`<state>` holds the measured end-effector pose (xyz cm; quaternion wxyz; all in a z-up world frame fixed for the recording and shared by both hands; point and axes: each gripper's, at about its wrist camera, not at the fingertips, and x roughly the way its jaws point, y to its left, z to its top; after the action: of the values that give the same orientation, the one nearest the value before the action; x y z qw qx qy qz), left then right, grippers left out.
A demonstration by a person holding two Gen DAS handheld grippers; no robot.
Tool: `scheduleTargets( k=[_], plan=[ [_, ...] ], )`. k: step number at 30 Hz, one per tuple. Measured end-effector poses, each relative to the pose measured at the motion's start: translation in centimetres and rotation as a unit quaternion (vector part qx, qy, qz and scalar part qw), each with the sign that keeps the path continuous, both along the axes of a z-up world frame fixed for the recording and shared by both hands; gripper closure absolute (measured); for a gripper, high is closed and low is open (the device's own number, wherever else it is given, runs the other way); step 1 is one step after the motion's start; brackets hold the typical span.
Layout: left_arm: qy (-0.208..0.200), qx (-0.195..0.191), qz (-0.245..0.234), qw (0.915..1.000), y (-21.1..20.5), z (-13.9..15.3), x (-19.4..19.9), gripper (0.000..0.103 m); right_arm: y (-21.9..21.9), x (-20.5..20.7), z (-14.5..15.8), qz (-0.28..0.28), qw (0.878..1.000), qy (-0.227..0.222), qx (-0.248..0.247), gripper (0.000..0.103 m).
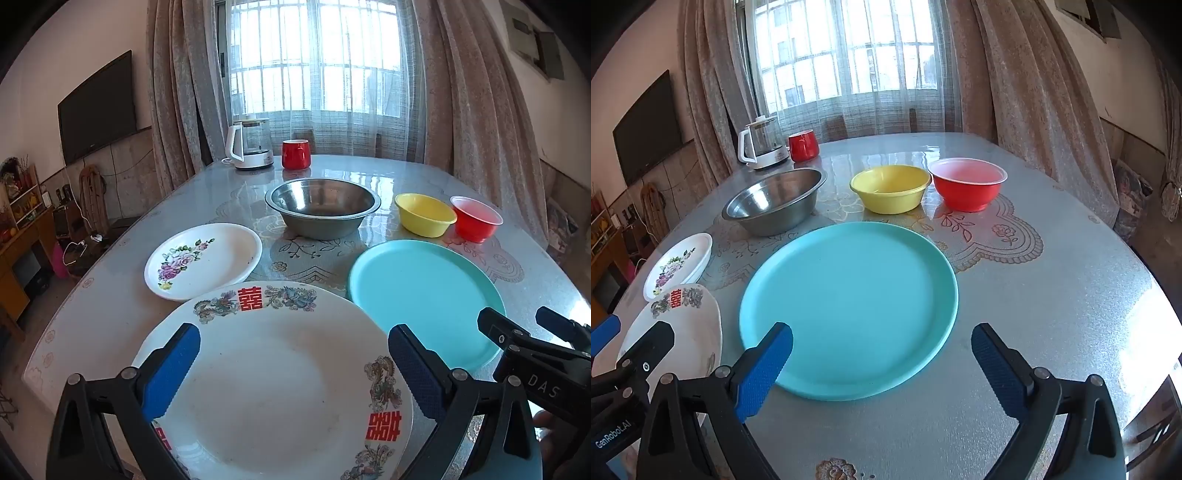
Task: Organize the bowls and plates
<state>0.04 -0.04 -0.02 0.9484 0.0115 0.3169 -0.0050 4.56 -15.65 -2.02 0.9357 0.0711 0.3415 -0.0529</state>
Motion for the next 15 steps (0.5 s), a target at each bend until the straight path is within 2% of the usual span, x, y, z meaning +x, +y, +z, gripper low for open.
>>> scheduleTargets(
  k=[15],
  plan=[
    [-0.001,0.009,-0.009,0.9999,-0.3,-0.5,-0.3,0.001,-0.3,-0.6,0.1,-0.015,1.0,-0.008,0.001,0.004]
  ],
)
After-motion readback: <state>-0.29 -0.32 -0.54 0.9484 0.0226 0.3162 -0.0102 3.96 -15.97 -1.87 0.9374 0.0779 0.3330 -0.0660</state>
